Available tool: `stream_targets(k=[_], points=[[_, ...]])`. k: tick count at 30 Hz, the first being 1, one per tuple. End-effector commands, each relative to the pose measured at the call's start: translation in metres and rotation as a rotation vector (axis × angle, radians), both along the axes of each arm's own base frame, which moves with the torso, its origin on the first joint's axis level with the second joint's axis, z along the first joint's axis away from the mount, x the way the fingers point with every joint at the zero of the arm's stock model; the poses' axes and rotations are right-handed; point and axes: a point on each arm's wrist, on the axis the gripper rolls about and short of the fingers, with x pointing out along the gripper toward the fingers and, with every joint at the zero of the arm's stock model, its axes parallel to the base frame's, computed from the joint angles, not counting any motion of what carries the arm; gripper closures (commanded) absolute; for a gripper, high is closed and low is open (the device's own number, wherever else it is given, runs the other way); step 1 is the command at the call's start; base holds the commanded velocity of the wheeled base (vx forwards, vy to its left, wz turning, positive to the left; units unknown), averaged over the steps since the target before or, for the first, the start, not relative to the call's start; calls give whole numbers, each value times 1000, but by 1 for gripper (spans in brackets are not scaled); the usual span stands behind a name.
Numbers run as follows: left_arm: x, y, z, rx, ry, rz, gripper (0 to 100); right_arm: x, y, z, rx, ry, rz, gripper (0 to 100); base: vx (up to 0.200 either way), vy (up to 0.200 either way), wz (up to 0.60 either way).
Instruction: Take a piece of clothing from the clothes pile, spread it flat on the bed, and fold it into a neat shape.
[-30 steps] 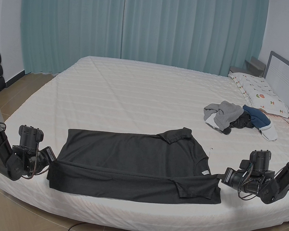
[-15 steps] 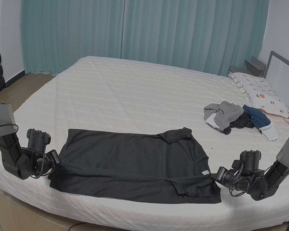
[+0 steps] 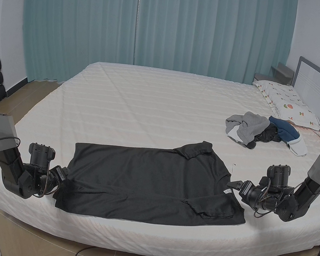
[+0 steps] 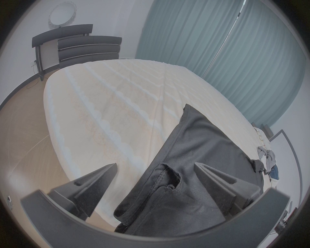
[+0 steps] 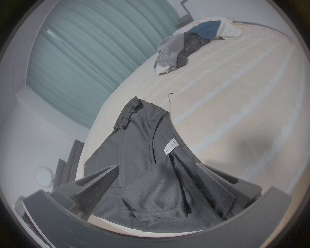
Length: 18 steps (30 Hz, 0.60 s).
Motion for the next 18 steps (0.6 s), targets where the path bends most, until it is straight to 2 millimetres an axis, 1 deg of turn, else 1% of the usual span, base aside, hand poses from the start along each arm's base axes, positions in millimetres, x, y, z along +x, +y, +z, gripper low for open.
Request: stream_targets(k=[1,2,3,5,7,11,16,18], points=[[-10,6,23,-7,-64,20,0,-7,-2,11,48,4,-38,0,0,0,0],[-15,8,33,-29,-92,7,0,-12,-3,11,71,17,-56,0,0,0,0],[-18,9,36,-47,-95,4,0,-13,-3,12,84,22,-64,0,0,0,0],[-20,9,38,-78,-99,3,0,-15,-3,13,106,29,-79,0,0,0,0],[-22,9,38,-127,-98,14,0,-17,-3,18,163,36,-115,0,0,0,0],[-24,7,35,-141,-86,10,0,-24,-3,19,226,64,-111,0,0,-200,0],[-25,6,33,-141,-75,7,0,-31,-4,14,239,71,-97,0,0,-200,0],[-25,6,34,-140,-80,7,0,-33,-5,14,240,62,-97,0,0,0,0]])
